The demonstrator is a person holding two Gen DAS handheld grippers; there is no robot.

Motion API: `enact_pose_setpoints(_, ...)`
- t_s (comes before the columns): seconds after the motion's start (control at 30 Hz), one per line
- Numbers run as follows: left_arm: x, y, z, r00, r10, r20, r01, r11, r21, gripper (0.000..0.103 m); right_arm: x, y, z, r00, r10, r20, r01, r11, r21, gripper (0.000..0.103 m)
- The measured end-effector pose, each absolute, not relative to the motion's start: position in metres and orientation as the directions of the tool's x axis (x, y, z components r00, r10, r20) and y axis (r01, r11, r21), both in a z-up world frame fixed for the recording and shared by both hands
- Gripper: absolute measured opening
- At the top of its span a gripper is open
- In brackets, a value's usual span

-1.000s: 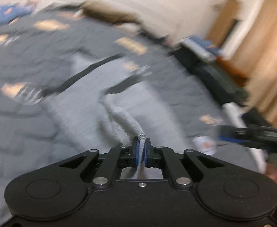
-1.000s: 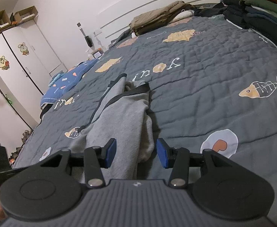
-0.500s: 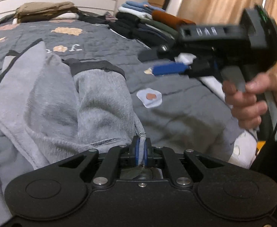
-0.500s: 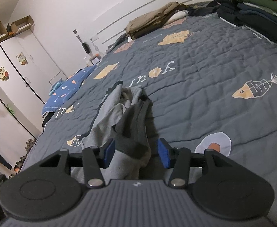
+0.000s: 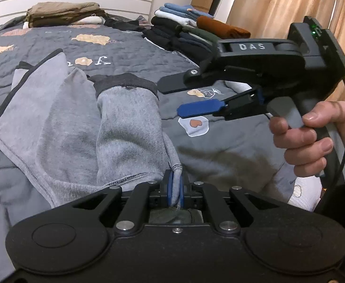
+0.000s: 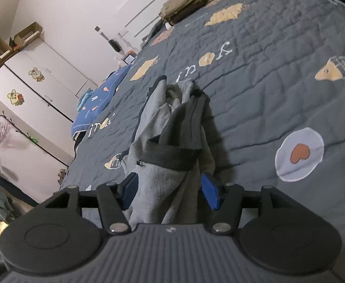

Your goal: Fold clothes

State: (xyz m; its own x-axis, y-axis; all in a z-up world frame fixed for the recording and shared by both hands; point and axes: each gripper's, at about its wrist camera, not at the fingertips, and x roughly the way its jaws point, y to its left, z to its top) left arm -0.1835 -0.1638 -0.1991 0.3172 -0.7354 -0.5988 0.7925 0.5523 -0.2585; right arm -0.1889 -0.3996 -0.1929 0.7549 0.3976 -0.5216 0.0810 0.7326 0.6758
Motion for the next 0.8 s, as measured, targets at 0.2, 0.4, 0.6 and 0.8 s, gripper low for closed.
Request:
enact_pose_setpoints(0.2, -0.185, -0.163, -0.2, 0.32, -0.734, -0.6, 0.793, 0.553, -0.254, 0.006, -0.173, -0.388, -0.196, 0.751, 0.385, -0.537, 0.097, 0.739, 0.666, 0.06)
enact_pose_setpoints(0.4, -0.184, -0.163, -0.199, 0.322, -0.732, -0.6, 0.791, 0.556, -0.255, 0.01, -0.165, -0.377, -0.206, 0.741, 0.382, -0.553, 0.125, 0.73, 0.672, 0.037)
enact_pose_setpoints(0.6, -0.183, -0.154, -0.186, 0.319, -0.753, -0.575, 0.794, 0.543, -0.272, 0.04, -0.178, -0.391, -0.196, 0.783, 0.349, -0.514, 0.141, 0.706, 0.694, 0.006)
enact_pose_setpoints(0.8, -0.179, -0.129, -0.164, 0.384, -0.781, -0.492, 0.769, 0.566, -0.298, 0.057, -0.205, -0.413, -0.172, 0.843, 0.293, -0.45, 0.145, 0.683, 0.716, 0.003)
